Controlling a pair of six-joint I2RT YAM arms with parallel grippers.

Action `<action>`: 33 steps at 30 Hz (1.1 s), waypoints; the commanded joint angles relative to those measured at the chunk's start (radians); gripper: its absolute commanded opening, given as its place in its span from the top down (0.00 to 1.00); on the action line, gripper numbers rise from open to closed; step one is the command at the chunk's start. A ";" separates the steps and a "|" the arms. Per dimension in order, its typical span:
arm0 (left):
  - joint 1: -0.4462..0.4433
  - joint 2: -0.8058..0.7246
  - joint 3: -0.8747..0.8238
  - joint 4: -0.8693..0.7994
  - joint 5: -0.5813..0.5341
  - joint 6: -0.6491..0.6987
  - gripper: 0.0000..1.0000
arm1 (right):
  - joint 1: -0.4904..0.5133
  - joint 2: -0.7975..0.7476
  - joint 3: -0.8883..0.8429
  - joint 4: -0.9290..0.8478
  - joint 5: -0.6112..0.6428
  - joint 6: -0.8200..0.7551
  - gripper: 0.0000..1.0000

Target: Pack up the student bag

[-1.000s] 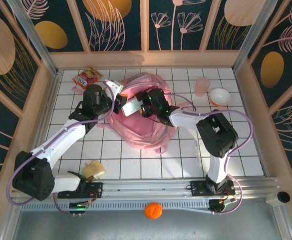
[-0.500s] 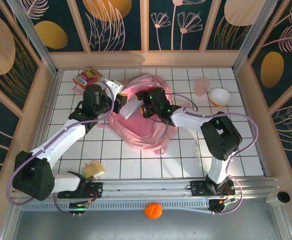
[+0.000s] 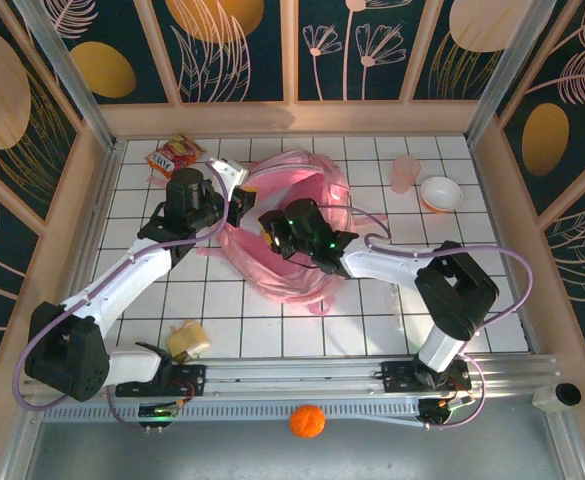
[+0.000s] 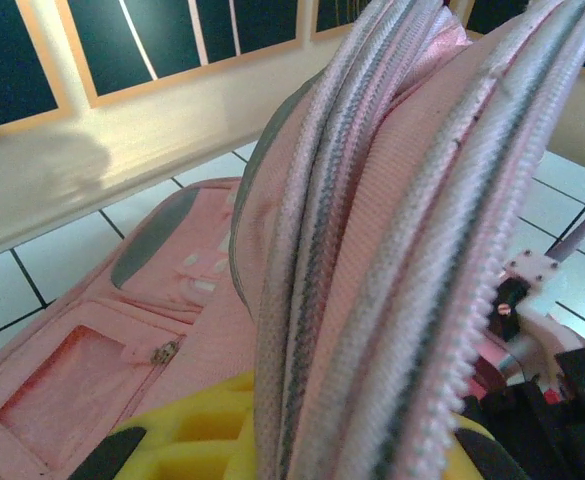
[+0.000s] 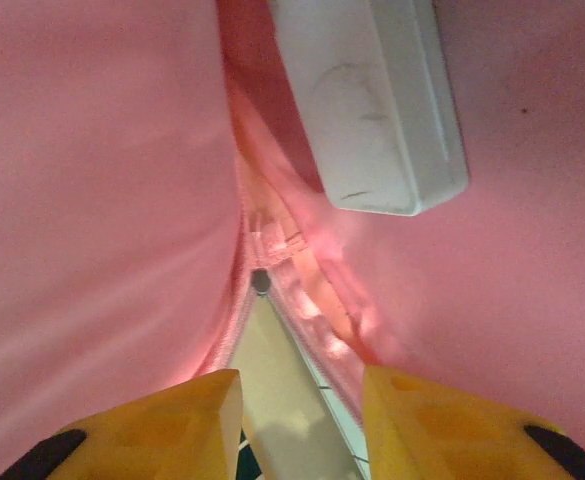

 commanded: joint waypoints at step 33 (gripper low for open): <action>-0.004 -0.045 0.089 0.223 -0.023 -0.054 1.00 | -0.066 0.352 0.261 0.166 -0.055 -0.157 0.68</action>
